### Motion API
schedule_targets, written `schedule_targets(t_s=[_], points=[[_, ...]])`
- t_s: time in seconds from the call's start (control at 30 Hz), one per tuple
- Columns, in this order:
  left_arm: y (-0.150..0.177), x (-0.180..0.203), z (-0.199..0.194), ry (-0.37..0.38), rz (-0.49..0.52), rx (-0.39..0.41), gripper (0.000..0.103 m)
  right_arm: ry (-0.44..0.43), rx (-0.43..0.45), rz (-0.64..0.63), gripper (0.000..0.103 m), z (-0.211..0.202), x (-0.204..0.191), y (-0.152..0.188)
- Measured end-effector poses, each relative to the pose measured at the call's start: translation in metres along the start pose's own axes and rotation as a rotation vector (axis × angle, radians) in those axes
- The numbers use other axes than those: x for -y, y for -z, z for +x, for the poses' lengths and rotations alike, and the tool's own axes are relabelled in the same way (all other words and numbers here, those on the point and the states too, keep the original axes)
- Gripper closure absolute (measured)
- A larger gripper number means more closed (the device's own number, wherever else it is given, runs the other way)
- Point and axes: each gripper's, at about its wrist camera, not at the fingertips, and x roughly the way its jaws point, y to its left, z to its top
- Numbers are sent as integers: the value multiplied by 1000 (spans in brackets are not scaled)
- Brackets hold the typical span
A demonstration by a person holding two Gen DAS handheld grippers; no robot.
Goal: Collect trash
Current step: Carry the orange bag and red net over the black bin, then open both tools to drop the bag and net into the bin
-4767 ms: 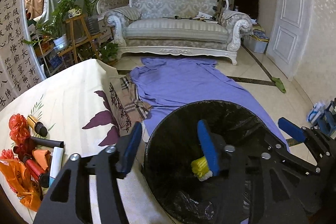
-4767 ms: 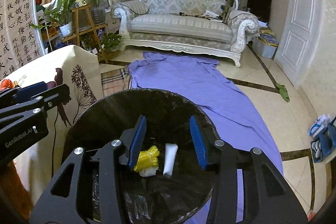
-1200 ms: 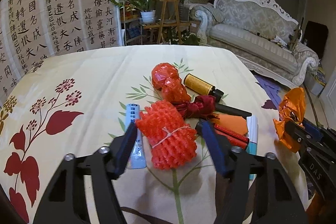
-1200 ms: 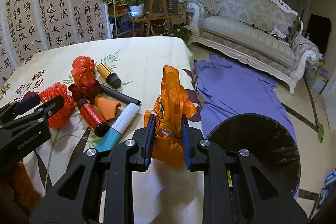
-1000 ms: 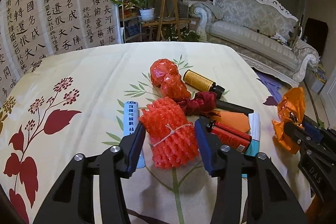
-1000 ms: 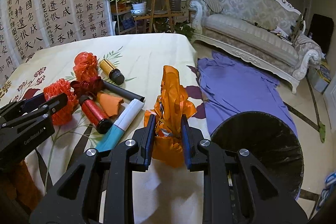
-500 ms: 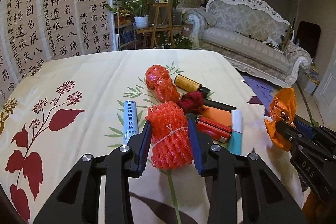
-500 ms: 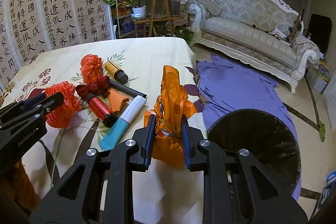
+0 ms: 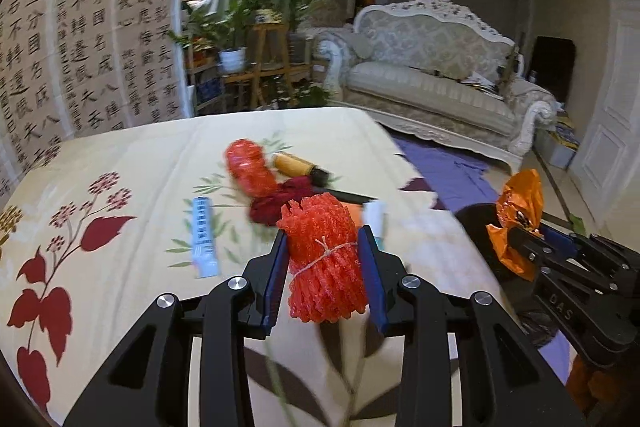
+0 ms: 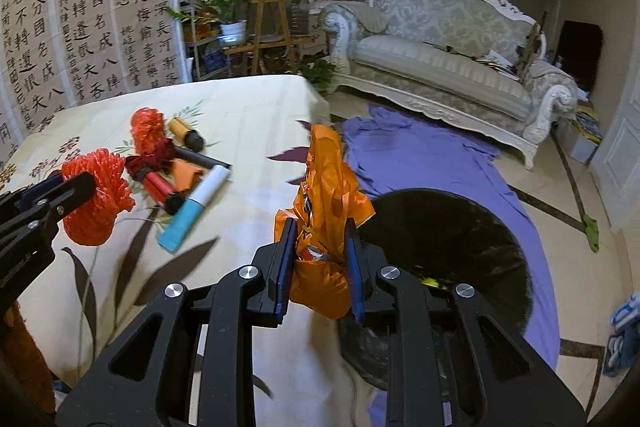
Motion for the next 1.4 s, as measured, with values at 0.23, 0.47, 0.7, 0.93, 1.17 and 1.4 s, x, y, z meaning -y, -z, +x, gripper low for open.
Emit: schedule_targets(t_s=[0.23,0.47,0.7,0.93,1.17,1.4], points=[[0,46,8,95,78,8,67,90,10,46,80,-7,34,7],[-6,84,17,151,128,24,67,167,22,80,80,-9,66,11],[-15,121,33,186,169,43,67,202,38,109,80,-4,90,12],[-18,144,53,199,205,29,67,206,37,129,80,7,110,14],[-21,157,71,205,235,7,67,207,21,160,80,21,126,16],[-23,164,89,209,240,-43,58,216,13,205,64,30,142,22]])
